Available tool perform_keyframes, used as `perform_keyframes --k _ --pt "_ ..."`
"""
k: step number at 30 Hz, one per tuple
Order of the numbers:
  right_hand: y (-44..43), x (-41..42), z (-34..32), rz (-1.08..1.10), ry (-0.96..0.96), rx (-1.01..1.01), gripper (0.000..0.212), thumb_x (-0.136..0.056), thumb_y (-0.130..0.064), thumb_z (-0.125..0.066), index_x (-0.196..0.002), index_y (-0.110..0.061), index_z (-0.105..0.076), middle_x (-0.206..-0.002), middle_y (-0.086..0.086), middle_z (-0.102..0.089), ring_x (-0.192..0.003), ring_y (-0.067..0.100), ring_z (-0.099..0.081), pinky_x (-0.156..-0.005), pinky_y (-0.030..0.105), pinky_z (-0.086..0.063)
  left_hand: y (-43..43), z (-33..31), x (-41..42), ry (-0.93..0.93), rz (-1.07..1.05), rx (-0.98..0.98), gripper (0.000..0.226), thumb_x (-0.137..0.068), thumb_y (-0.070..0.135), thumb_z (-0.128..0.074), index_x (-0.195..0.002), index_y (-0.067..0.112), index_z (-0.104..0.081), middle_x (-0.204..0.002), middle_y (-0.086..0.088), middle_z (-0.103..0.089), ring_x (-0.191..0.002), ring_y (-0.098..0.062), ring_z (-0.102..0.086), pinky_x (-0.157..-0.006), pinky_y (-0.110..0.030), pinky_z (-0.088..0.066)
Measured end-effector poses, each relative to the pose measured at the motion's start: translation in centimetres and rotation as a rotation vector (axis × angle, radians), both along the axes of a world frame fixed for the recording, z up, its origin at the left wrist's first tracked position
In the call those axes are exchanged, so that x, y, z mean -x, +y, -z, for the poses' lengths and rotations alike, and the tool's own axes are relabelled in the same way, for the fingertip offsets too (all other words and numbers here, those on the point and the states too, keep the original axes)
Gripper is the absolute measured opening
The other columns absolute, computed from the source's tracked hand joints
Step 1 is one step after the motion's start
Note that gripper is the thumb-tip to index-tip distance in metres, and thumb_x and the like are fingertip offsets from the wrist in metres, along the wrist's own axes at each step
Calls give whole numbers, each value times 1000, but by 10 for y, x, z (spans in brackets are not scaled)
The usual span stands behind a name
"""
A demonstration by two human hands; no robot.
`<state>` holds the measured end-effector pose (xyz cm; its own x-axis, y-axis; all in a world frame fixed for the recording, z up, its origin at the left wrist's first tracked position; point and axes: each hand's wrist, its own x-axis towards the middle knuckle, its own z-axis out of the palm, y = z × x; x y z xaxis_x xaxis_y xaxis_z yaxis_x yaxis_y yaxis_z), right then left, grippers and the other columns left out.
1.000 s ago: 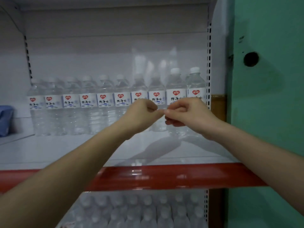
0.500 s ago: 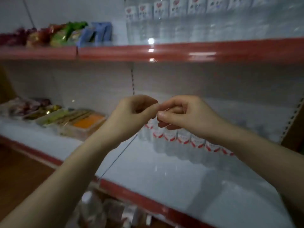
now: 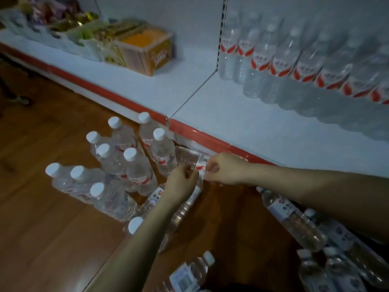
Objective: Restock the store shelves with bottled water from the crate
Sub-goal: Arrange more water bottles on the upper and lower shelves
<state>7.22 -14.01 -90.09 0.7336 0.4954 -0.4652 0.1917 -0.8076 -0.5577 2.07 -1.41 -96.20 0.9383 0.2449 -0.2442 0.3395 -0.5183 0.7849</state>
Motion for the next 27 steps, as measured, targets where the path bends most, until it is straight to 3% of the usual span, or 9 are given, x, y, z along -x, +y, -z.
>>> perform_keyframes --k 3,8,12,15,17,20,24,27 --pt "17 3 51 103 160 30 30 -94 -15 -50 -106 11 -60 -87 23 -63 -75 26 -57 -74 39 -52 -3 49 4 149 -100 -104 31 -94 19 -46 -119 1 -51 -120 -17 -58 -106 -31 -56 -88 -38 -47" --pt "36 14 119 468 425 -76 18 -95 -16 -49 -108 -5 -55 -92 11 -56 -86 24 -57 -79 36 -52 1 95 12 312 -134 -222 45 -93 19 -48 -130 -4 -38 -128 -20 -50 -109 -32 -53 -92 -40 -46" --pt "41 21 157 742 599 -214 19 -95 -21 -51 -107 -7 -55 -77 5 -52 -68 16 -52 -64 27 -46 1 112 13 290 -147 -347 51 -91 23 -49 -133 -3 -36 -127 -22 -48 -115 -34 -46 -96 -44 -42" --pt "45 23 173 910 715 -328 10 -93 -20 -53 -94 -10 -56 -77 4 -53 -67 14 -51 -64 24 -44 -1 115 10 315 -131 -390 46 -90 29 -51 -126 2 -45 -128 -20 -45 -116 -33 -44 -97 -42 -41" --pt "46 25 182 964 770 -400 17 -88 -24 -60 -99 -12 -58 -88 7 -61 -82 18 -58 -73 28 -48 -2 117 11 330 -119 -385 40 -88 31 -53 -120 7 -51 -124 -18 -47 -112 -32 -45 -93 -41 -44" --pt "46 29 189 1010 834 -482 37 -84 -26 -66 -116 -10 -57 -113 8 -64 -105 22 -60 -93 38 -50 -5 119 16 384 -133 -311 48 -88 29 -55 -130 12 -42 -125 -17 -46 -115 -31 -45 -96 -41 -42" --pt "45 29 191 1009 846 -511 35 -83 -23 -67 -114 -9 -59 -111 8 -66 -102 22 -61 -92 39 -50 -8 121 15 419 -126 -302 59 -84 29 -64 -132 12 -34 -127 -14 -51 -119 -30 -49 -101 -45 -40" --pt "41 30 192 992 856 -521 37 -82 -22 -69 -115 -9 -57 -111 8 -65 -102 22 -61 -91 40 -51 -5 125 14 381 -190 -184 59 -79 36 -65 -125 13 -38 -117 -11 -58 -108 -30 -57 -90 -48 -48"
